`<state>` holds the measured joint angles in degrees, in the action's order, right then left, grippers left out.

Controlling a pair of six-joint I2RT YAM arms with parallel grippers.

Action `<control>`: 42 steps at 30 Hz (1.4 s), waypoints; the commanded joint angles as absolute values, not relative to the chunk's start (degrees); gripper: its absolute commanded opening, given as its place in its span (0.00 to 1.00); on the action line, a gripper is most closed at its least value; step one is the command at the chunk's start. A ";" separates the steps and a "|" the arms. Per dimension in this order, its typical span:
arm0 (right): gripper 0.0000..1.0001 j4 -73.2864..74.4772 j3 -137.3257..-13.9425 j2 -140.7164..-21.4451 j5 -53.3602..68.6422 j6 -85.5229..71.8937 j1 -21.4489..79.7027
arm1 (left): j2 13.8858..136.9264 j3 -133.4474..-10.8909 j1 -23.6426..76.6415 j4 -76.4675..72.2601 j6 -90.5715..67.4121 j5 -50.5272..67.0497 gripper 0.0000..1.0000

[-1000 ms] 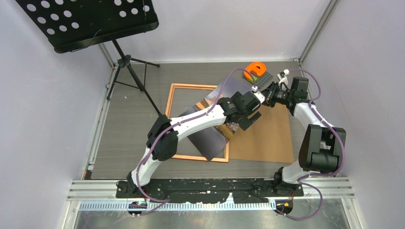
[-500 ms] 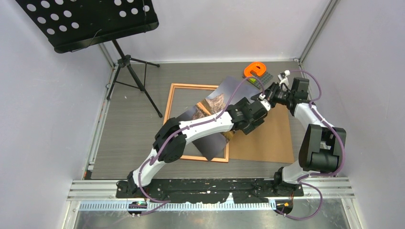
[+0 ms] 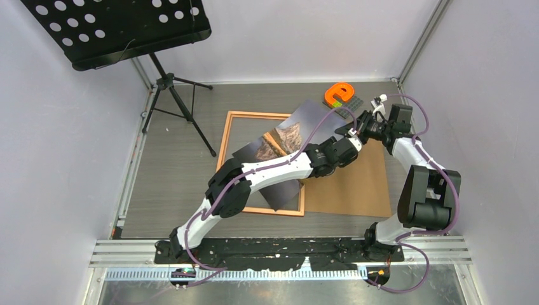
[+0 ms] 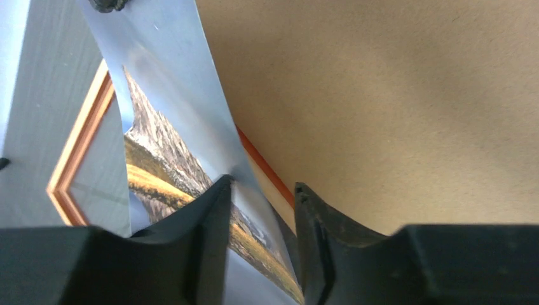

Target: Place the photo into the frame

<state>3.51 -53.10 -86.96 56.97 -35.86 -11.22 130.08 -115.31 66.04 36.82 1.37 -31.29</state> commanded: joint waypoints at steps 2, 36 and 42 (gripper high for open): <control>0.06 3.50 -53.52 -84.32 56.96 -34.39 -11.51 | 128.18 -114.98 66.45 33.57 3.41 -34.19 0.30; 0.99 20.43 -64.38 -77.04 55.64 -22.49 -17.33 | 115.15 -107.01 65.29 27.43 11.30 -35.62 0.00; 0.99 21.76 -65.55 -74.75 55.20 -20.83 -19.14 | 106.55 -104.23 63.35 28.76 9.48 -31.46 0.00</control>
